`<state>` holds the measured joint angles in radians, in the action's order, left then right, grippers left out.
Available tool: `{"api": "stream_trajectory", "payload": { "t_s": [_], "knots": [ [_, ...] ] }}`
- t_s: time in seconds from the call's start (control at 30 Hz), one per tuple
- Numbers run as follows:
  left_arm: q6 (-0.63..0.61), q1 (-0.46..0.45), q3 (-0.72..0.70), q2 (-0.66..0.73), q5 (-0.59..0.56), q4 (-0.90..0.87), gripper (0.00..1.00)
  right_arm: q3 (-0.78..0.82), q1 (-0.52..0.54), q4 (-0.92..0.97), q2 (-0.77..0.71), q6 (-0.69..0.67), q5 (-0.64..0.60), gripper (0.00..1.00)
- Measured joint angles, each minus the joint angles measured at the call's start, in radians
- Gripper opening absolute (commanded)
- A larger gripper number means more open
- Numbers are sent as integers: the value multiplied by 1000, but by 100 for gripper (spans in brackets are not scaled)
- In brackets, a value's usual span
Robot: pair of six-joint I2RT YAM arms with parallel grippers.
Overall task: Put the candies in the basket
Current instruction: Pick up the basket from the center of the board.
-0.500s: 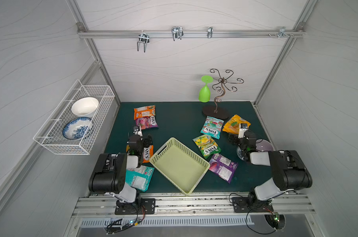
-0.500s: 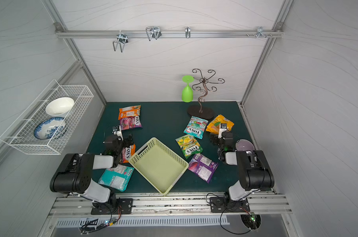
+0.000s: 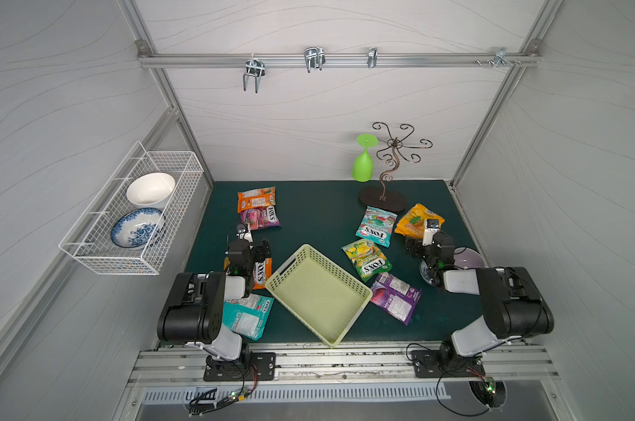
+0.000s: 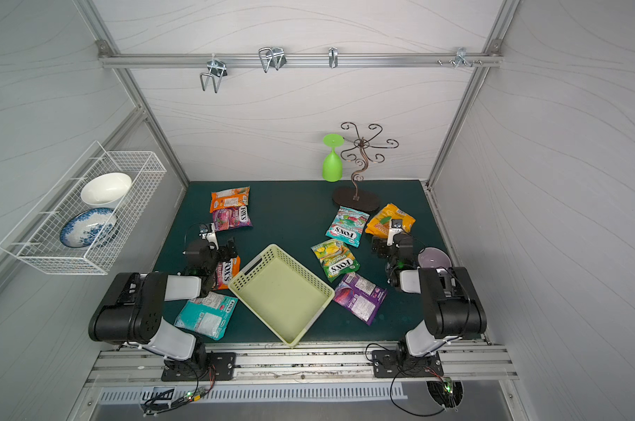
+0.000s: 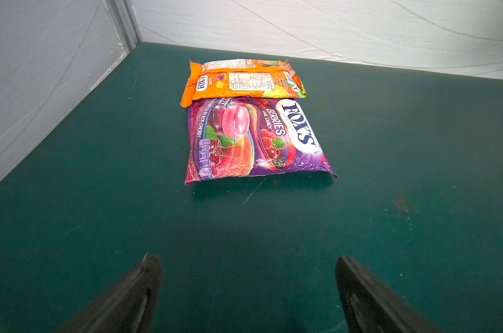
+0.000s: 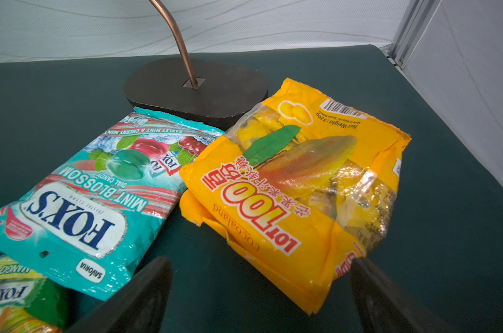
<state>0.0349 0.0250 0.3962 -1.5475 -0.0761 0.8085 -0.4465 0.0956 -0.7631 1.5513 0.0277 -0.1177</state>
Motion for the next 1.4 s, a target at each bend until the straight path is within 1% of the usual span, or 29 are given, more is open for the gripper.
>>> {"api": "stream_trajectory", "payload": {
  "t_s": [0.73, 0.8, 0.9, 1.07, 1.2, 1.3, 1.4],
  "knots": [
    [-1, 0, 0, 0, 0, 0, 99, 0, 0, 0, 0, 0, 0, 99],
    [-1, 0, 5, 5, 0, -23, 99, 0, 0, 0, 0, 0, 0, 99],
    [-3, 0, 35, 48, 0, -127, 99, -3, 0, 24, -8, -1, 1, 99],
    [-14, 0, 148, 165, 1, -346, 99, -85, 8, 212, -92, 2, -5, 99],
    [-22, -1, 274, 245, 0, -565, 99, -146, 24, 339, -188, 16, -4, 99],
    [-24, -1, 355, 303, 5, -731, 98, -201, 47, 468, -250, 31, 8, 99],
    [-23, -1, 384, 370, 31, -863, 98, -245, 96, 571, -305, 34, 24, 99]
  ]
}}
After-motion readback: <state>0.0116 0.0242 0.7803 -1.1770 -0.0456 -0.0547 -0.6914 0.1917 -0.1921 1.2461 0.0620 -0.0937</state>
